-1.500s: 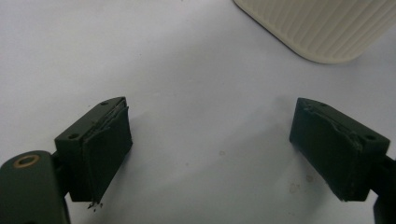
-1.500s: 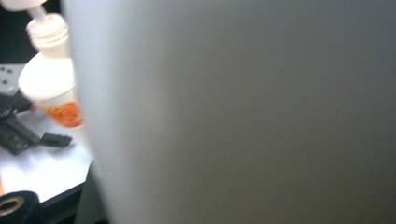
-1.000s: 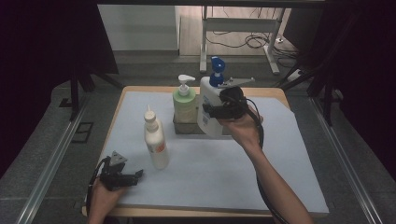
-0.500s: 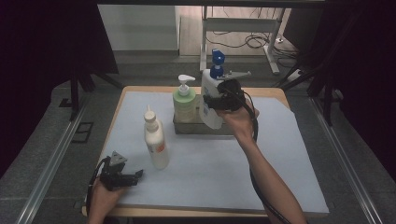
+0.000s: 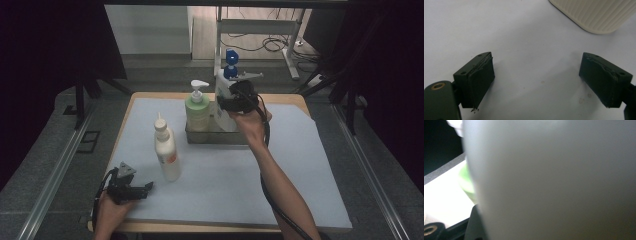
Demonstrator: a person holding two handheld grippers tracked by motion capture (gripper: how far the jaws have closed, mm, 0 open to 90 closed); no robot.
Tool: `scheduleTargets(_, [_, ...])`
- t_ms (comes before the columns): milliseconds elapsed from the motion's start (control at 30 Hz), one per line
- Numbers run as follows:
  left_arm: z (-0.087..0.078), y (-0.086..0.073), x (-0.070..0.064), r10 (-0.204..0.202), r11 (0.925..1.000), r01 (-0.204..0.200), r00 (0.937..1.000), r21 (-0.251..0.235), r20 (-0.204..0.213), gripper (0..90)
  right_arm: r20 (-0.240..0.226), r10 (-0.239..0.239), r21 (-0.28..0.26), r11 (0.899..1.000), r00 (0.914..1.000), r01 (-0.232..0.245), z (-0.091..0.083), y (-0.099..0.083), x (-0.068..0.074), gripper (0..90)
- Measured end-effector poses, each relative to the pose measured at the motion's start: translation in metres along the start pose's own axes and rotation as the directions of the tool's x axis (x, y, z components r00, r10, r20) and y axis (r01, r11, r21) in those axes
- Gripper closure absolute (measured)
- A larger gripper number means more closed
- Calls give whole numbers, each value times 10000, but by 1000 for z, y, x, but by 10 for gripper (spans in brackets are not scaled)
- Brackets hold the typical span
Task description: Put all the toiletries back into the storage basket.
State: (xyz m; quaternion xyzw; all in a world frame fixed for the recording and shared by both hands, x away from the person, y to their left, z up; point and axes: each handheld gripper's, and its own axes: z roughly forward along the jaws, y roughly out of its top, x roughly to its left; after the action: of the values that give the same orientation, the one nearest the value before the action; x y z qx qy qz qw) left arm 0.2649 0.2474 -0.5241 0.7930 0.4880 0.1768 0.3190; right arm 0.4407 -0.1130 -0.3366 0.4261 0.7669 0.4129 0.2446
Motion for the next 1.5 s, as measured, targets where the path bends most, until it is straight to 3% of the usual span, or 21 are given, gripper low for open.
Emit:
scheduleTargets(833, [0,0,0,24,10000,-24,10000,11,10,124,127,86,327,9994,9999,-91,45,-28,-2,411])
scheduleTargets(1500, [0,0,0,22,10000,-22,10000,9,10,124,162,152,453,9988,9998,-159,63,-54,2,407])
